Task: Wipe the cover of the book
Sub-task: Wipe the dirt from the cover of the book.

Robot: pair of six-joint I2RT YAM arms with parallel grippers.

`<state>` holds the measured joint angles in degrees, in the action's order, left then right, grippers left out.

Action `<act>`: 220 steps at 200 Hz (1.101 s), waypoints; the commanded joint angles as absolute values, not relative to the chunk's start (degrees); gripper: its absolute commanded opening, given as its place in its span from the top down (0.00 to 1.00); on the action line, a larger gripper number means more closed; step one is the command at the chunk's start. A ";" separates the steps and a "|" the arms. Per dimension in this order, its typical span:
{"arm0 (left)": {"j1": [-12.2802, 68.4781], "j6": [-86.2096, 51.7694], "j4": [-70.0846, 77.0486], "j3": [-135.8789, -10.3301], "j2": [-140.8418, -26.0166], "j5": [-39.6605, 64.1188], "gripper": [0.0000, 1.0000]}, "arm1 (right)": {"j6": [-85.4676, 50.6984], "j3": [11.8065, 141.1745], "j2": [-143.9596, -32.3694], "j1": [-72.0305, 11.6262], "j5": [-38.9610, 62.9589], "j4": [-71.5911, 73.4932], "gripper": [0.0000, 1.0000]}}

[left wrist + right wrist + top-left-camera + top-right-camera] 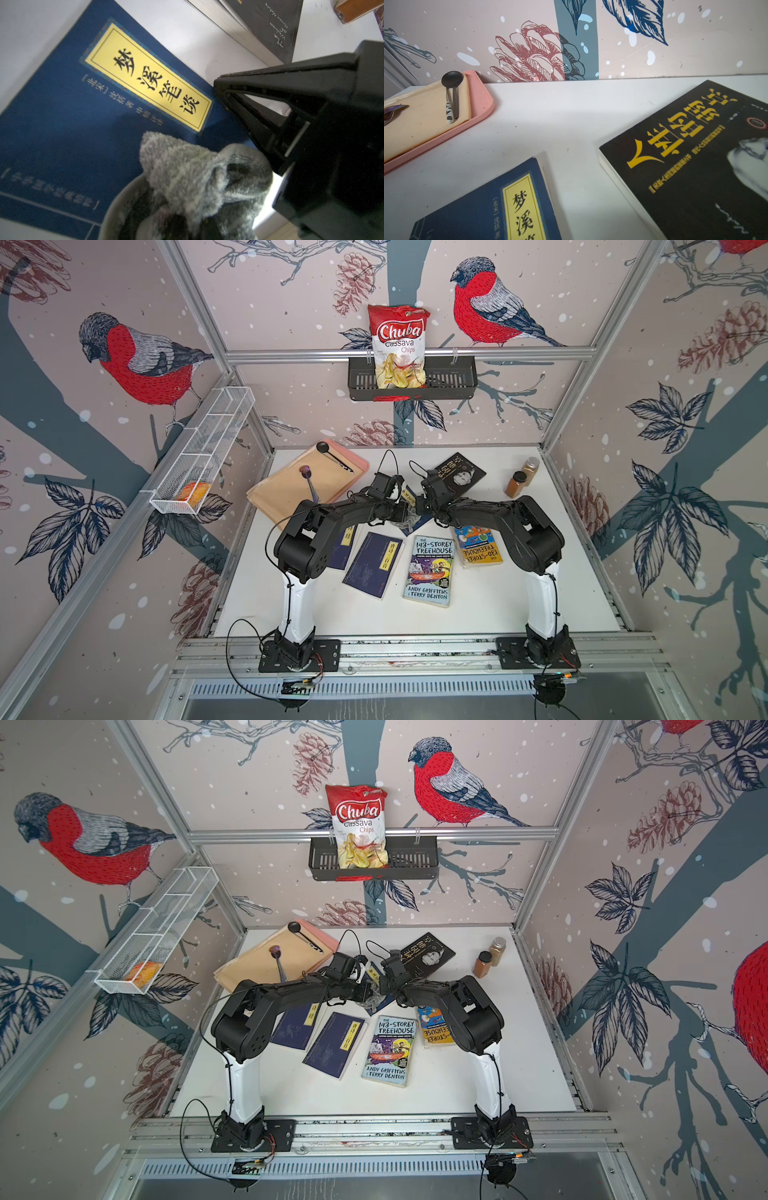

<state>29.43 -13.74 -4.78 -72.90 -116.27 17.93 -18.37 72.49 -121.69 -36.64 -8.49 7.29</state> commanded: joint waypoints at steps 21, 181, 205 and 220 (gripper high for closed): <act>26.35 -13.89 -12.74 -74.83 -118.91 12.39 1.00 | -18.65 70.81 -122.69 -36.58 -5.36 -9.23 0.92; 21.45 -8.92 -16.70 -98.80 -132.04 -2.38 1.00 | -17.57 69.56 -121.11 -36.39 -4.91 -8.25 0.91; 21.53 -8.79 -16.63 -97.83 -130.99 -0.10 1.00 | -17.38 69.41 -120.84 -36.39 -4.84 -8.00 0.91; 21.90 -8.71 -15.58 -94.96 -128.95 1.30 1.00 | -17.53 69.58 -120.93 -36.39 -4.36 -7.73 0.91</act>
<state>21.76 -10.02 -12.03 -97.80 -130.89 0.45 -18.09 70.39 -119.94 -36.29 -6.15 8.71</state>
